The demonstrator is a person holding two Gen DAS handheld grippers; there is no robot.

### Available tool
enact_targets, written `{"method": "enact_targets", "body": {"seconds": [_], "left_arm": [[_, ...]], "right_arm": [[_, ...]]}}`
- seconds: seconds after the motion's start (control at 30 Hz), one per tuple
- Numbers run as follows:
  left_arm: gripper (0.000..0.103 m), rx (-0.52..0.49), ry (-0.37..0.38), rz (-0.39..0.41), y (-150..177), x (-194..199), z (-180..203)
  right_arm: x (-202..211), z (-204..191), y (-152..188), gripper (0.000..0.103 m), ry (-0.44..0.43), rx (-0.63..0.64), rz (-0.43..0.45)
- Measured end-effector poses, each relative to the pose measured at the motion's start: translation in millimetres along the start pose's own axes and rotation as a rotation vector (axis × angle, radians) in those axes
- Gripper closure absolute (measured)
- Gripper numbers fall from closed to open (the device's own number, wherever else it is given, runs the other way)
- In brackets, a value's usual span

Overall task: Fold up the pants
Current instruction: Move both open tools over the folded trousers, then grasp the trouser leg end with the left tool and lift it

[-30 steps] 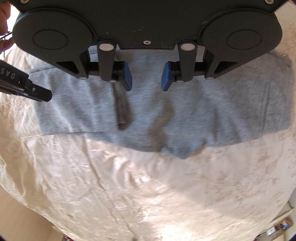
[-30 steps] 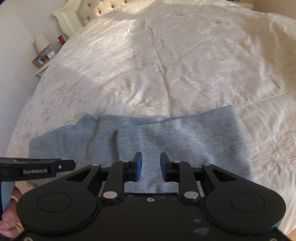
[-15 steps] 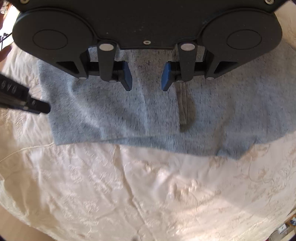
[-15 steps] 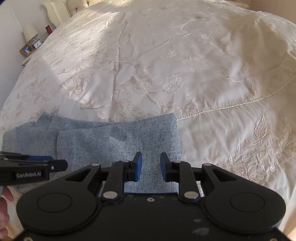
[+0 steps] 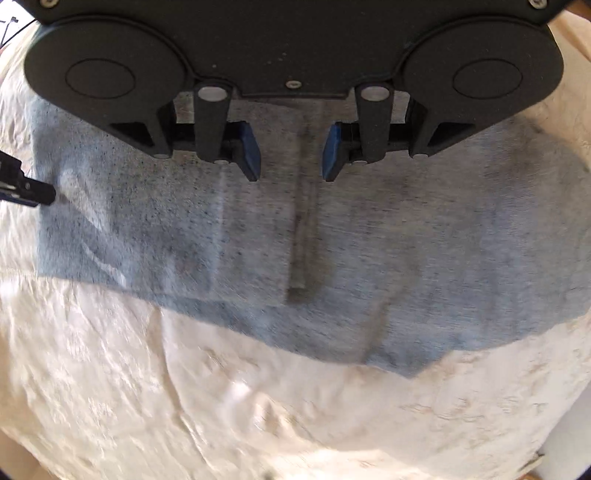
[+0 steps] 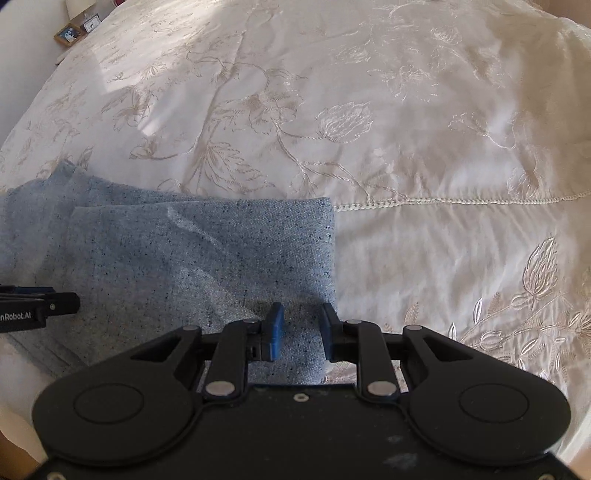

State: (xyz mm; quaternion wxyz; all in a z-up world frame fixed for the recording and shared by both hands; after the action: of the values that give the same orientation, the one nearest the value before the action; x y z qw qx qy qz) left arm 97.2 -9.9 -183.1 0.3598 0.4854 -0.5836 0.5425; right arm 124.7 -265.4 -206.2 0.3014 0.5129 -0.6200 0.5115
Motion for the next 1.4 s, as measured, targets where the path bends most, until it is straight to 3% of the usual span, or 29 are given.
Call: {"method": "enact_targets", "body": {"seconds": [0.1,0.23,0.37,0.47,0.77,0.9,0.97,1.17,1.4], "left_arm": [[0.054,0.054,-0.007,0.024,4.1,14.6,-33.1],[0.054,0.133,-0.073,0.052,4.0,27.1,-87.7],[0.054,0.208,-0.108,0.055,1.0,26.4,-144.6],[0.054,0.252,-0.129,0.05,-6.6,20.9,-190.5],[0.053,0.282,-0.109,0.053,-33.0,-11.1,-302.2],[0.051,0.302,-0.012,-0.023,-41.1,-41.3,-333.9],[0.05,0.3,-0.003,-0.058,-39.0,-56.0,-341.4],[0.025,0.295,0.065,-0.116,-31.0,-94.0,-351.4],[0.004,0.291,0.089,-0.098,-22.6,-107.2,-354.9]], "right_arm": [[16.3,-8.1,0.1,0.079,0.003,0.007,0.033],[29.0,-28.5,1.9,0.072,0.05,0.039,0.063],[33.3,-61.2,4.4,0.07,0.135,0.111,0.071],[38.3,-87.2,7.8,0.069,0.141,0.119,0.113],[30.7,-161.5,5.2,0.068,0.158,0.072,0.142],[25.2,-187.2,3.1,0.068,0.176,0.05,0.142],[23.8,-199.8,2.9,0.068,0.183,0.04,0.141],[24.1,-227.0,5.2,0.068,0.192,0.017,0.13],[23.8,-242.8,5.7,0.068,0.196,0.007,0.114]]}}
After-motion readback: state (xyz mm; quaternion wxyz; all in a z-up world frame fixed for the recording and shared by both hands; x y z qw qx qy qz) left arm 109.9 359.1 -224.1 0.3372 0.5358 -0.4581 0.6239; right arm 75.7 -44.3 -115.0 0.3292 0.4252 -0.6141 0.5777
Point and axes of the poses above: each gripper's, at about its wrist camera, not at the fingertips, and x roughly against the way its jaws point, z to its right, y to its underside, the point moved 2 cm from there along -x, roughly the way its jaws point, and after that the axes turned 9 degrees about -y, right-handed, at the moved point
